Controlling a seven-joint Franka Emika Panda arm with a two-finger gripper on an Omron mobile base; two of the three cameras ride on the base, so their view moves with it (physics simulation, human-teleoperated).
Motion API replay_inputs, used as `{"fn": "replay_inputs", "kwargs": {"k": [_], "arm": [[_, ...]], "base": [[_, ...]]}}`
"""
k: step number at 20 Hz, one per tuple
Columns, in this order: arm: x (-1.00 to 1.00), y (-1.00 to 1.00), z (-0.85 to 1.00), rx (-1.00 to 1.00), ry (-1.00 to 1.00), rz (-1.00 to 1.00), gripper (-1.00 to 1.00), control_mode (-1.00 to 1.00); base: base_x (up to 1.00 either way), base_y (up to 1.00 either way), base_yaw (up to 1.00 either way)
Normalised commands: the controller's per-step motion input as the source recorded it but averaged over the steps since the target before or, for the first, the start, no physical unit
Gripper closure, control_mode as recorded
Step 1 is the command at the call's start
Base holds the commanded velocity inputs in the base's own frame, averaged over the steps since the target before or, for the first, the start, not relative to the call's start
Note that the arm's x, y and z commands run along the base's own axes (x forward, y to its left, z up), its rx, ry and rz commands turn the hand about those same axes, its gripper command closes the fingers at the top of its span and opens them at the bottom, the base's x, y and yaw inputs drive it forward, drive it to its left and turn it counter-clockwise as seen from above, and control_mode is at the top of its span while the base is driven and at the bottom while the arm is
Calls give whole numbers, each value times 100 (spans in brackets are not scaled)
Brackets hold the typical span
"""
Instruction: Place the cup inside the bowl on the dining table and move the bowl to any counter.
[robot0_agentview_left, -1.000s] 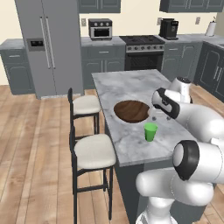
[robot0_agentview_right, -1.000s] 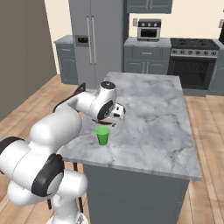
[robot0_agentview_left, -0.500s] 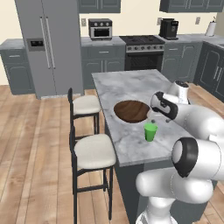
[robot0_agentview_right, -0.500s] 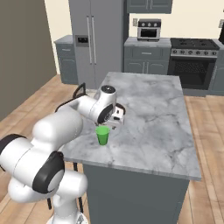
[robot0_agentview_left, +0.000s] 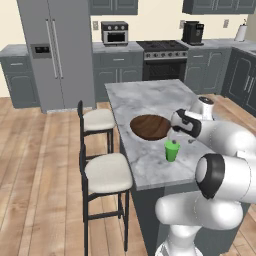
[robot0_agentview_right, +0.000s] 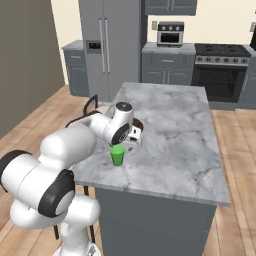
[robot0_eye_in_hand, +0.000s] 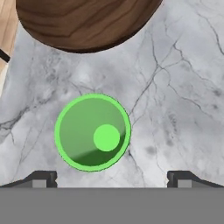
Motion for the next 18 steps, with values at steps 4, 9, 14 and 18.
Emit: {"fn": "replay_inputs", "kwargs": {"k": [4, 9, 14, 18], "arm": [[0, 0, -19, 0, 0, 0, -100, -100], [0, 0, -17, 0, 0, 0, -100, -100], [2, 0, -10, 0, 0, 0, -100, -100], [14, 0, -1, 0, 0, 0, -100, -100]], "base": [[0, 0, 0], [0, 0, 0], [0, 0, 0], [0, 0, 0]]}}
